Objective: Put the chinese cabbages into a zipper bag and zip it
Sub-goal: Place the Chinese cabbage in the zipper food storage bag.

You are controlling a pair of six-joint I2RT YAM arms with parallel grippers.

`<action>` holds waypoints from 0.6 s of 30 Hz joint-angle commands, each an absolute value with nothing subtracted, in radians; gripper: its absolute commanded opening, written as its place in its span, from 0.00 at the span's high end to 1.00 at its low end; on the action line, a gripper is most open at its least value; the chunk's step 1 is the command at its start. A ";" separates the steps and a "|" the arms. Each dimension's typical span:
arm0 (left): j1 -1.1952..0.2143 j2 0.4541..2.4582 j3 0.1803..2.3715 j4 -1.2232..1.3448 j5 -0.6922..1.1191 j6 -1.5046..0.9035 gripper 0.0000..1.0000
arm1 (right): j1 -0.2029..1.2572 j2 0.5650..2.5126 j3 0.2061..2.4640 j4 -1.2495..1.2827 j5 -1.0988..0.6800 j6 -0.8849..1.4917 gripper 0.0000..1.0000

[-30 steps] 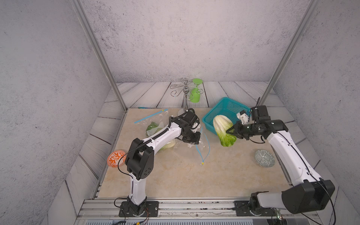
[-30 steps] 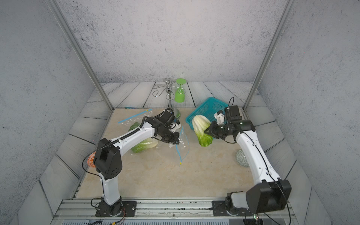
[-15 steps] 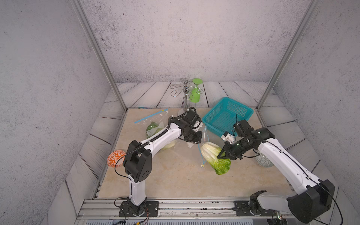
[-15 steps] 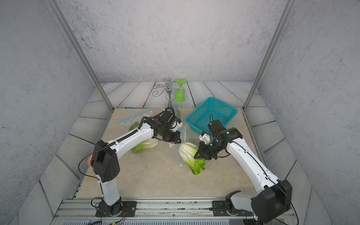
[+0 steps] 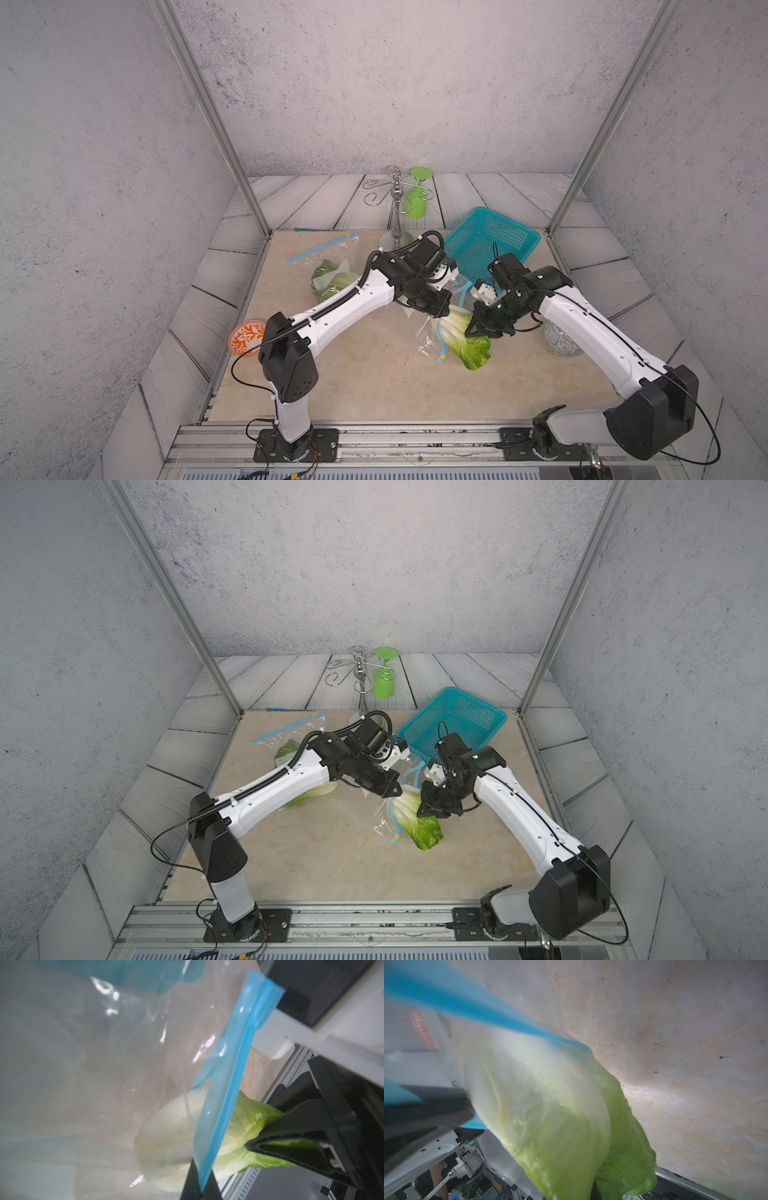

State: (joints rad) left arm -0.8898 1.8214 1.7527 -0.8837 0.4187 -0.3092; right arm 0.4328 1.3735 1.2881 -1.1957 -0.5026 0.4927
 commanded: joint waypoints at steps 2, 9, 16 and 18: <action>-0.912 1.824 1.751 -0.920 0.404 -0.269 1.00 | 0.434 1.396 1.326 -1.176 -0.599 0.466 0.90; -0.915 1.777 1.676 -0.850 0.448 -0.295 1.00 | 0.332 1.426 1.195 -0.809 -0.936 0.679 0.88; -0.914 1.773 1.647 -0.786 0.530 -0.304 1.00 | 0.322 1.455 1.126 -0.605 -1.025 0.879 0.70; -0.912 1.782 1.661 -0.774 0.560 -0.313 1.00 | 0.320 1.467 1.115 -0.516 -1.025 0.942 0.55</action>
